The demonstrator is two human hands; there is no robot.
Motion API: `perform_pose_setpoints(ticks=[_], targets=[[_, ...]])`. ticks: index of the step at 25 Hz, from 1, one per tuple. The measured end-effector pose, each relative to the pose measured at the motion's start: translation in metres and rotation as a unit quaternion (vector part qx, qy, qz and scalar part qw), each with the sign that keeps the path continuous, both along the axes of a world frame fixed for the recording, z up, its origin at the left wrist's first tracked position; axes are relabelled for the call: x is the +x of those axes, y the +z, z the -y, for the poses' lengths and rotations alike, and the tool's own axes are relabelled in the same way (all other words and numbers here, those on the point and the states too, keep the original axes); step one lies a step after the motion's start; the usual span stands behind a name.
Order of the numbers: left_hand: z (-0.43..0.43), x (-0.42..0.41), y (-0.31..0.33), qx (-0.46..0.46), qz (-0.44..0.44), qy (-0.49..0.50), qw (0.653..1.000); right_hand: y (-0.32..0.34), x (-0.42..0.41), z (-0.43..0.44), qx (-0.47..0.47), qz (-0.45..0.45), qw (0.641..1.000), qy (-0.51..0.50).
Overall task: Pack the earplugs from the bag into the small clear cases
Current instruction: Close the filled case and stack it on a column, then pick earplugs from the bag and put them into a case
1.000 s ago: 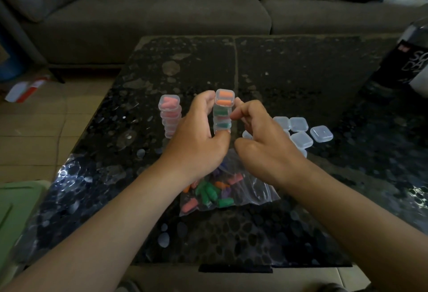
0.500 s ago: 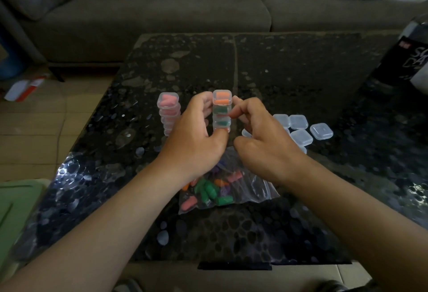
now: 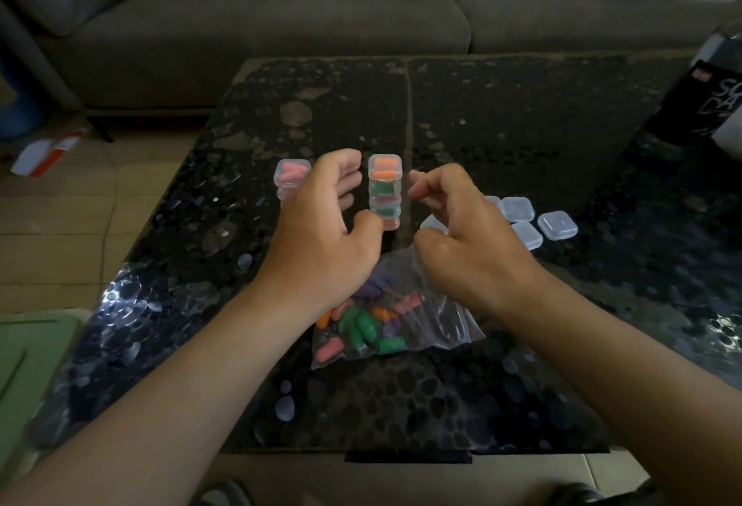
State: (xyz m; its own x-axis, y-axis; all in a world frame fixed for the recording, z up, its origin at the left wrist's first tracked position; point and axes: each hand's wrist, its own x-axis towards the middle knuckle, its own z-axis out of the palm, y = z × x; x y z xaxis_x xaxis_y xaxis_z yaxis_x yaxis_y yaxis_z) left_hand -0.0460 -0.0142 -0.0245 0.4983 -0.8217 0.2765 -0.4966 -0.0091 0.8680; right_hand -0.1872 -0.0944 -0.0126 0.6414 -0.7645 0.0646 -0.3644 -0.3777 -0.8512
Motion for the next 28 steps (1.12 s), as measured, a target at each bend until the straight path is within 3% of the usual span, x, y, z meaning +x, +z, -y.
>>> perform_pose_setpoints(ticks=[3, 10, 20, 28], targets=[[-0.005, -0.006, 0.000, -0.041, 0.034, -0.007, 0.999, 0.002, -0.007, 0.001, -0.057, -0.027, 0.997, -0.040], [0.001, -0.021, -0.016, -0.013, 0.158, -0.093, 0.983, 0.008, -0.040, 0.020, -0.145, -0.065, 0.980, -0.117], [0.022, -0.040, -0.027, 0.015, 0.276, -0.169, 0.946, -0.001, -0.078, 0.035, -0.095, -0.274, 0.947, -0.136], [0.020, -0.041, -0.028, 0.037, 0.270, -0.169, 0.947, -0.005, -0.078, 0.031, -0.120, -0.322, 0.935, -0.087]])
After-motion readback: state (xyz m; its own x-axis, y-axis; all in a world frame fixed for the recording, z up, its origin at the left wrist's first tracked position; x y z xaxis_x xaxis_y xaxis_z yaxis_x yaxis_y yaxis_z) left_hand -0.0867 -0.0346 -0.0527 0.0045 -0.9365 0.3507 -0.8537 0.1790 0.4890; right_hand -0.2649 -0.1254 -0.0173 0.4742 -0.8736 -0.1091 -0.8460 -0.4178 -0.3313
